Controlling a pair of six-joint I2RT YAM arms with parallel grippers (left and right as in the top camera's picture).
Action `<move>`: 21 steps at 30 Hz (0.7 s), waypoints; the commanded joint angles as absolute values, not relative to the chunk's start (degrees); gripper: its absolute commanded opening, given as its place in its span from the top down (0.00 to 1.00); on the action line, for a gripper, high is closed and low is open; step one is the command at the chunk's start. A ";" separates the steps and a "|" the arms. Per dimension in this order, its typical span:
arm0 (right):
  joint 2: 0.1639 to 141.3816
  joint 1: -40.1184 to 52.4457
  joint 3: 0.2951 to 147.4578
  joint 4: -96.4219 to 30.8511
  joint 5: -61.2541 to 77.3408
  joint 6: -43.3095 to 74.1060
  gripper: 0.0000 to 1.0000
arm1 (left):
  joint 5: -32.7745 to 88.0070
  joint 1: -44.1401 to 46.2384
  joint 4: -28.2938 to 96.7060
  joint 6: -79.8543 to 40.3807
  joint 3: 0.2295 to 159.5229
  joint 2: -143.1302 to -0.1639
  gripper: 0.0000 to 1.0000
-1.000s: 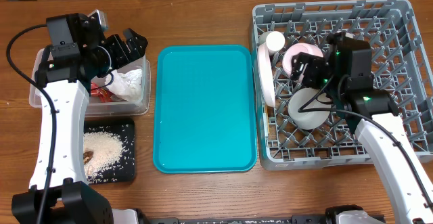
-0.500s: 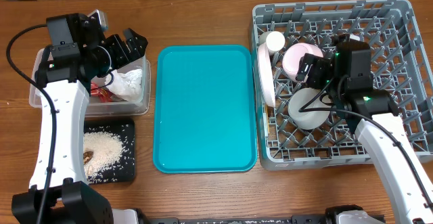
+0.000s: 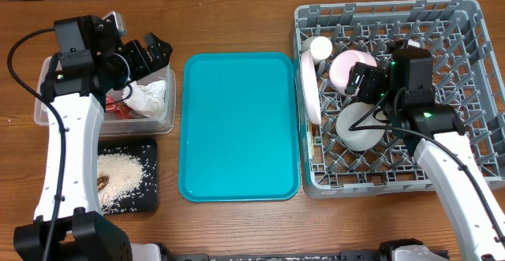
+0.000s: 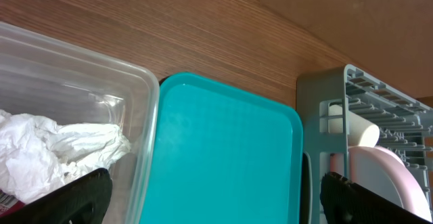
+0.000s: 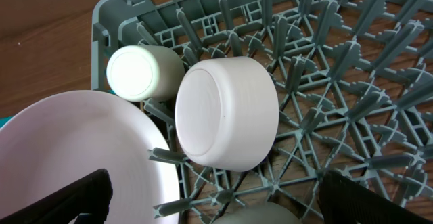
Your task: Sort waste into correct bins and load items into the dishwasher
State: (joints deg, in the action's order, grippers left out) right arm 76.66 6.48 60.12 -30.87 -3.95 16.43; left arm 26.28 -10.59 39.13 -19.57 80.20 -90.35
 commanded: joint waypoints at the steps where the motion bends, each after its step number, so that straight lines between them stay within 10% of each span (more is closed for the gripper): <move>1: 74.02 6.68 61.08 -30.61 -4.89 16.08 0.00 | 26.17 -10.48 38.94 -19.92 80.79 -90.32 0.00; 21: 24.56 7.84 61.08 -30.96 -4.91 16.05 0.00 | 26.15 -10.48 38.94 -19.92 80.79 -90.32 0.00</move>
State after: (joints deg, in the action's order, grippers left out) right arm 29.80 6.63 60.25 -30.72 -4.12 16.43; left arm 26.28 -10.61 39.13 -19.57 80.20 -90.35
